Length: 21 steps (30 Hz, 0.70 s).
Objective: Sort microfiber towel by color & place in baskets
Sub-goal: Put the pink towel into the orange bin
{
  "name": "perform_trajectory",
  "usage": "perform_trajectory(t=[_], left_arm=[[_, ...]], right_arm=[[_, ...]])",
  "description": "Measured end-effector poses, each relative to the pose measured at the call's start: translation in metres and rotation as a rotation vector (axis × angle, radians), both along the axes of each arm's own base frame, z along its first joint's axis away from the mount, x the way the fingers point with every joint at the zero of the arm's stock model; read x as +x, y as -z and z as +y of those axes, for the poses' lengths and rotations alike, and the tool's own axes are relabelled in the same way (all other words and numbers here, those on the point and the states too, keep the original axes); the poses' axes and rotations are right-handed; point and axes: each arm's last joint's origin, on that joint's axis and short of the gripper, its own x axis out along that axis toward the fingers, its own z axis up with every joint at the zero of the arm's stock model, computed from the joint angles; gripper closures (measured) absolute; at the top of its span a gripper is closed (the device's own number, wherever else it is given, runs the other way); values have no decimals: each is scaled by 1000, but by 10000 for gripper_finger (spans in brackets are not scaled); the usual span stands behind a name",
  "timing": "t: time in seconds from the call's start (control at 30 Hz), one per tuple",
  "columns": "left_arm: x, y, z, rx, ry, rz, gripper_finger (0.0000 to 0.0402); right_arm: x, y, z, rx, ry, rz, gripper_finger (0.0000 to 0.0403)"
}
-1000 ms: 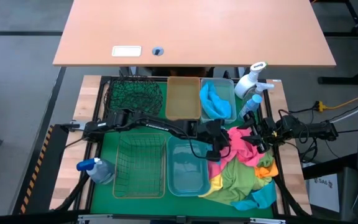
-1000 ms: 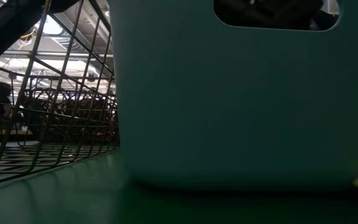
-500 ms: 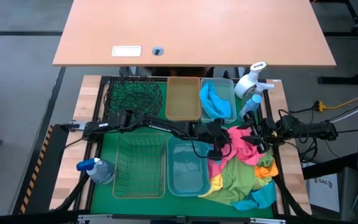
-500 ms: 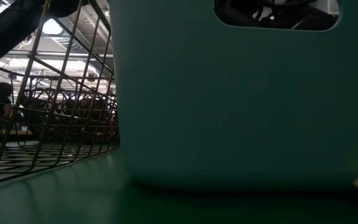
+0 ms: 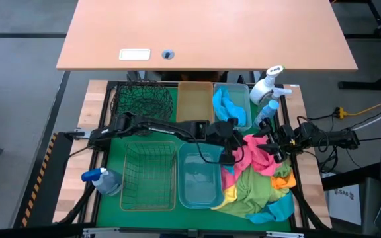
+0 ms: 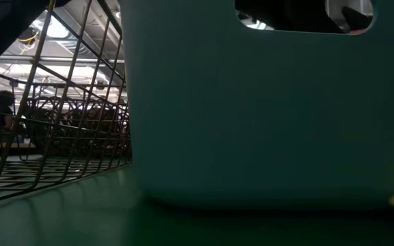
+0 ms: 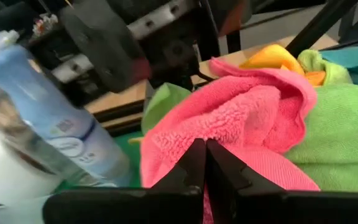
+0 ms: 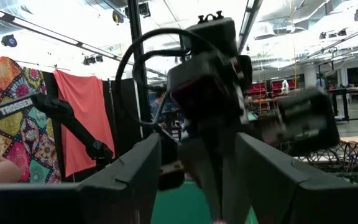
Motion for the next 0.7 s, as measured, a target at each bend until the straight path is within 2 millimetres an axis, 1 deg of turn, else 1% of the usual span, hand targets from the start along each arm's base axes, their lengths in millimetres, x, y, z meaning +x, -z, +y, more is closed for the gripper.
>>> perform_trajectory(t=[0.07,0.17,0.27,0.47,0.57,0.7], left_arm=[[-8,-14,1,12,1,12,401],[-21,-41,5,12,-7,-9,401],[-35,-68,15,12,-27,-41,401],[-63,-114,34,13,-70,-118,401],[-77,-134,45,14,-94,-164,401],[-94,-155,63,16,-139,-206,401]], right_arm=[[0,0,0,0,0,-4,198],[-1,-2,0,2,0,-17,198],[-1,-2,0,2,0,-25,198],[-1,-4,0,4,0,-42,198],[-2,-4,0,5,0,-50,198],[-2,-4,0,5,0,-47,198]])
